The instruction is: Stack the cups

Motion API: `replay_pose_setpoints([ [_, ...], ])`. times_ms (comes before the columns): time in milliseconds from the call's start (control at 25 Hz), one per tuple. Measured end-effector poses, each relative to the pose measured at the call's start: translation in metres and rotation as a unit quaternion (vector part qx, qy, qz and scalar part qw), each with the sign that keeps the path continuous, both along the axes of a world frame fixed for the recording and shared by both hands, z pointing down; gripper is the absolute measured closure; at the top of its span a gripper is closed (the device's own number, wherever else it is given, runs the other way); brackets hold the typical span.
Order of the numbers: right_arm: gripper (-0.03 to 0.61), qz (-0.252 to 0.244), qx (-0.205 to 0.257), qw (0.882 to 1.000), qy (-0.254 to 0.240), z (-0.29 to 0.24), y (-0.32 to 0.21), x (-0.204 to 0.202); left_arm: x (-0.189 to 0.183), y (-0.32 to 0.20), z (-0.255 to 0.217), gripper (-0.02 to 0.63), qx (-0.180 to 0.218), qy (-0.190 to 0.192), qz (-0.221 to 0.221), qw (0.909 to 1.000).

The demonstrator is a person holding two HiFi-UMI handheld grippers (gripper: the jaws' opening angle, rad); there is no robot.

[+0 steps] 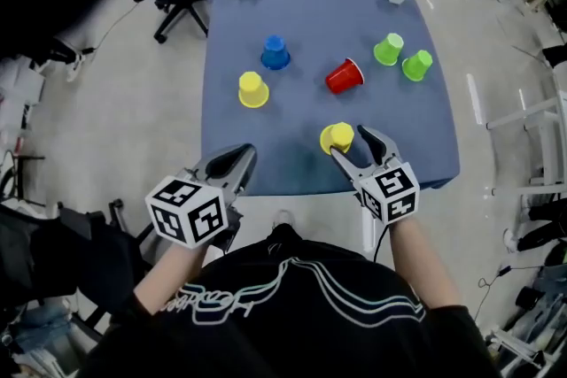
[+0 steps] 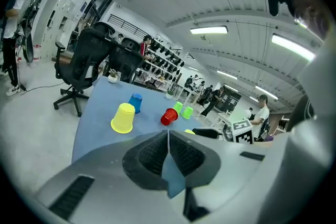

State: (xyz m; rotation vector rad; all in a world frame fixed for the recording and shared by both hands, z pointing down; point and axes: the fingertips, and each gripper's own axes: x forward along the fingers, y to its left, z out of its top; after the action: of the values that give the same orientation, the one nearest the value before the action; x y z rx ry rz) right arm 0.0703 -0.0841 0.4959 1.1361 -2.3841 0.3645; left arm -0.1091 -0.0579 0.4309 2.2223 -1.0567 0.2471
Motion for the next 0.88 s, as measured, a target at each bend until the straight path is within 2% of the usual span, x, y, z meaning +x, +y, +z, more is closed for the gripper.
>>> replay_pose_setpoints([
  [360,0.272,0.017,-0.001,1.0,0.011,0.016,-0.007,-0.008,-0.021,-0.02,0.014,0.583,-0.014,-0.002,-0.001,0.9999],
  [680,0.33,0.034,0.004,0.999,0.025,0.02,-0.009,-0.009,-0.033,-0.028,0.017,0.583,-0.012,-0.002,0.0,0.9999],
  [880,0.33,0.037,0.005,0.999,0.029,0.019,-0.008,-0.01,-0.035,-0.028,0.017,0.583,-0.011,0.0,0.005,0.9999],
])
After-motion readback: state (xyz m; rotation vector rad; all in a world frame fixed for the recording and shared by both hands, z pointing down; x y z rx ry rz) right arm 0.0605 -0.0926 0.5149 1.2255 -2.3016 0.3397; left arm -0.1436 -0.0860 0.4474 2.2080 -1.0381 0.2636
